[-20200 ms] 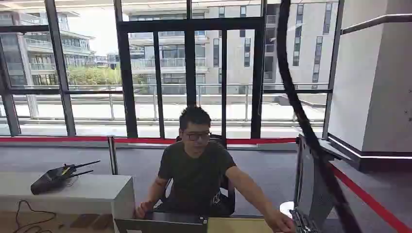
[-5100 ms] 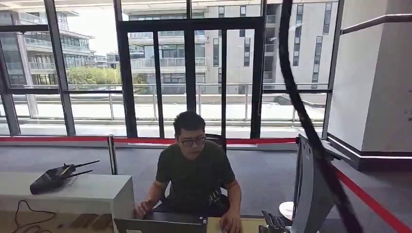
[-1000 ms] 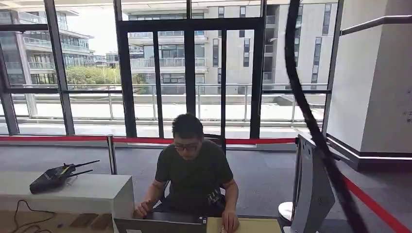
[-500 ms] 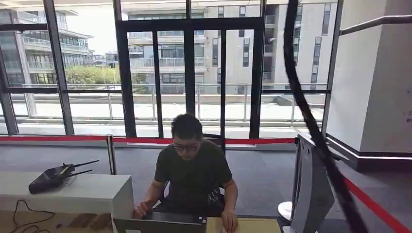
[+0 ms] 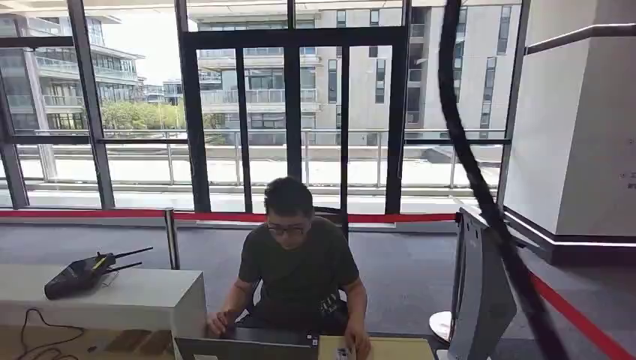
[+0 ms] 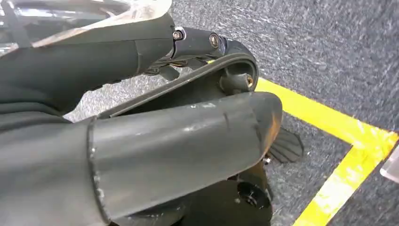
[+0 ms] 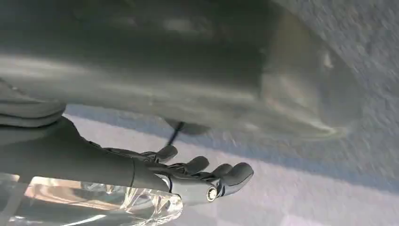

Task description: Pass the card to the sensor for recognition and then transmit it.

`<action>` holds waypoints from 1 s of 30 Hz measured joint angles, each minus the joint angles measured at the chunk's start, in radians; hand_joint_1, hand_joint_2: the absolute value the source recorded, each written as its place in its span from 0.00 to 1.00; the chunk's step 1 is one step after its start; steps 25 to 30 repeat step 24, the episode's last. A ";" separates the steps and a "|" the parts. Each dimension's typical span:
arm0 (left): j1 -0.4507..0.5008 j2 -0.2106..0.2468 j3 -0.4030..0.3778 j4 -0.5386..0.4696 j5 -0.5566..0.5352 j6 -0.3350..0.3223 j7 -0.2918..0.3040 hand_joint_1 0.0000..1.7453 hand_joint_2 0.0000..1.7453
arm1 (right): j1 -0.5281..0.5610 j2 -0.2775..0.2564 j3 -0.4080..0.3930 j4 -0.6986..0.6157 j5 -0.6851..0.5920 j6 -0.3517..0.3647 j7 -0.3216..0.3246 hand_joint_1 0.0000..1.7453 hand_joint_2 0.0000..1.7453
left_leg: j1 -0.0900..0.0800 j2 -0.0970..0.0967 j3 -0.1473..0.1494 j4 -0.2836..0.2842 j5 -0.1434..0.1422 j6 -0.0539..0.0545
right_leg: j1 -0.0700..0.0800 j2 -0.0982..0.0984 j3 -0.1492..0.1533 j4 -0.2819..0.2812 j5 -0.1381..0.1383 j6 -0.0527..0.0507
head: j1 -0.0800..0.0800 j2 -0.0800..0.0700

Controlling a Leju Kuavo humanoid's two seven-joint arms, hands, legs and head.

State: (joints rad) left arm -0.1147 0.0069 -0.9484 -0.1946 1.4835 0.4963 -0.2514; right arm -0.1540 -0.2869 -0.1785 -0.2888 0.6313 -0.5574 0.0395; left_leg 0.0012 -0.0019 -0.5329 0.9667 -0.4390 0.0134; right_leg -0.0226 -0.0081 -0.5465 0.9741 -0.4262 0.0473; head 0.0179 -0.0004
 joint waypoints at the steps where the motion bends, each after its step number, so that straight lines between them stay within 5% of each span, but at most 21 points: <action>1: 0.000 -0.002 0.005 0.000 0.004 0.006 -0.001 0.00 0.00 | 0.009 0.010 0.000 0.006 0.000 0.008 0.009 0.00 0.00 | 0.000 0.000 0.000 0.000 0.000 0.000 | 0.000 0.000 0.000 0.000 0.000 0.000 | 0.000 0.000; 13: 0.004 -0.008 0.037 0.000 0.012 0.039 -0.009 0.00 0.00 | 0.061 0.085 0.002 0.058 -0.071 0.087 0.087 0.00 0.00 | 0.000 0.001 0.000 0.000 0.000 -0.001 | 0.000 0.000 0.000 0.000 0.000 0.000 | 0.000 0.000; 24: 0.004 -0.011 0.048 0.000 0.021 0.050 -0.020 0.00 0.00 | 0.062 0.174 -0.031 0.081 -0.184 0.152 0.035 0.00 0.00 | 0.001 0.001 0.001 0.000 0.000 -0.001 | 0.001 0.000 0.000 0.000 0.000 -0.001 | 0.000 0.000; 30: 0.004 -0.011 0.048 0.000 0.021 0.050 -0.020 0.00 0.00 | 0.062 0.174 -0.031 0.081 -0.184 0.152 0.035 0.00 0.00 | 0.001 0.001 0.001 0.000 0.000 -0.001 | 0.001 0.000 0.000 0.000 0.000 -0.001 | 0.000 0.000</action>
